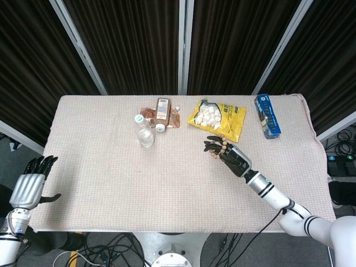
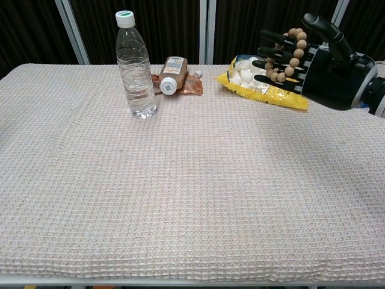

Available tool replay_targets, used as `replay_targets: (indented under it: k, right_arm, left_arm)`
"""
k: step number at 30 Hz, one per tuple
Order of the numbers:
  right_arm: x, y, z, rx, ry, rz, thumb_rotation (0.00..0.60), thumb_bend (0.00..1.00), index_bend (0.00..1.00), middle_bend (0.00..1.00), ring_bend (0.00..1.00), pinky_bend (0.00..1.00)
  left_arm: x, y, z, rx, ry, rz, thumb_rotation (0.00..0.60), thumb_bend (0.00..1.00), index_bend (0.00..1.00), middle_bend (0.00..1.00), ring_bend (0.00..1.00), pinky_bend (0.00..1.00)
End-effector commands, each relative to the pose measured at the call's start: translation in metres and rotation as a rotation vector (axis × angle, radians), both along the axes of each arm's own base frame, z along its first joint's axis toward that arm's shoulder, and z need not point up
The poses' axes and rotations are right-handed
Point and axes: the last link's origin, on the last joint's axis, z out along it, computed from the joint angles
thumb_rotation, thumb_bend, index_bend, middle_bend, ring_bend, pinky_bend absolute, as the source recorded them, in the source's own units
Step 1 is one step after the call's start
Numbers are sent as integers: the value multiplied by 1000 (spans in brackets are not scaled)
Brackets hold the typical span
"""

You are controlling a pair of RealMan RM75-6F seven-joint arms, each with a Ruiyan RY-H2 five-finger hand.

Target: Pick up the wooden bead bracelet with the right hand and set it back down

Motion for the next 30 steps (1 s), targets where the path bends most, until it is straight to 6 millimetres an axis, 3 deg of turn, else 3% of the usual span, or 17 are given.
replay_targets:
  k: [1,6,10,13,20,26,30]
  right_arm:
    - [3,1,-5,-24,58,12,398,101,350,431,79,0]
    - [7,2,-9,-38,78,11,406,107,441,468,103,0]
    - [10,2,-12,-43,72,4,405,204,467,476,103,0]
    - [12,1,-15,-42,70,5,356,327,475,480,103,0]
    - [15,-1,-22,-55,77,2,188,456,474,478,103,0]
    - [17,0,-25,-46,70,11,178,663,472,479,103,0]
    - [16,1,-24,-50,72,18,180,711,471,488,104,0]
  left_arm:
    - [0,0,0,0,0,1,600,0,86,48,0,0]
    - [-1,0,-1,-4,0,6,600,0,86,48,0,0]
    - [-2,0,-1,-6,0,9,600,0,86,48,0,0]
    - [-2,1,-1,-7,0,11,600,0,86,48,0,0]
    - [-5,1,-1,-9,-4,22,600,0,86,48,0,0]
    - [-5,0,0,-5,-8,23,600,0,86,48,0,0]
    - [-6,-1,0,-3,-11,23,600,0,86,48,0,0]
